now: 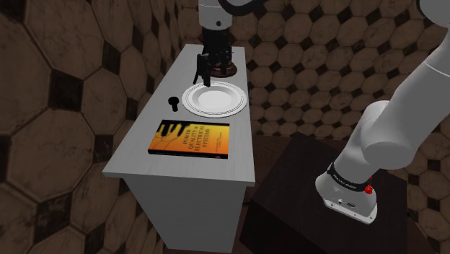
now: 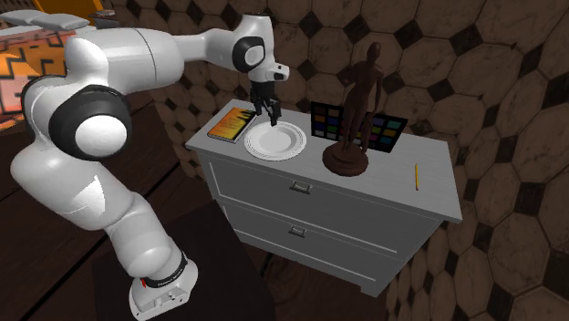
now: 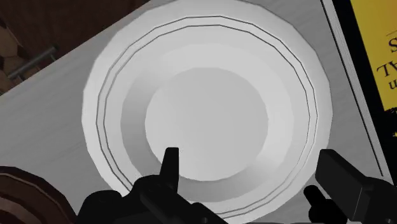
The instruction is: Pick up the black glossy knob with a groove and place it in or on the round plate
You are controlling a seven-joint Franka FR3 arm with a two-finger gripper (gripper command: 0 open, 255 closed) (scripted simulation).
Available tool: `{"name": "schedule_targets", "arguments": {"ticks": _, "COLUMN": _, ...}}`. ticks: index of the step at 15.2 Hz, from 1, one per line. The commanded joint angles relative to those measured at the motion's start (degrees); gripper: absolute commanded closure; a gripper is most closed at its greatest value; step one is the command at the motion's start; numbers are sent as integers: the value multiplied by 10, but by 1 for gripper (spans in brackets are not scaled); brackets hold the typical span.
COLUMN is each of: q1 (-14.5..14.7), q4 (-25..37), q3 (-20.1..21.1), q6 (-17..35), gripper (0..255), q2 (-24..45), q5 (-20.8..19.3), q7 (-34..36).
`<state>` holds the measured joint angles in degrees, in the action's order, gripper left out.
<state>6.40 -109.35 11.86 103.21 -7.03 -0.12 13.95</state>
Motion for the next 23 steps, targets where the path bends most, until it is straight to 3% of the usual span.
{"name": "schedule_targets", "arguments": {"ticks": 1, "q1": 7, "q4": 44, "q3": 11, "q6": -1, "gripper": 0, "q2": 45, "q5": -6, "q7": 17}}
{"name": "schedule_targets", "arguments": {"ticks": 10, "q1": 58, "q4": 290, "q3": 41, "q6": -52, "gripper": 0, "q2": 255, "q5": -51, "q7": 79}}
{"name": "schedule_targets", "arguments": {"ticks": 17, "q1": 56, "q4": 234, "q3": 40, "q6": 3, "gripper": 0, "q2": 253, "q5": -51, "q7": 80}}
{"name": "schedule_targets", "arguments": {"ticks": 23, "q1": 56, "q4": 230, "q3": 40, "q6": 7, "gripper": 0, "q2": 253, "q5": -51, "q7": 80}}
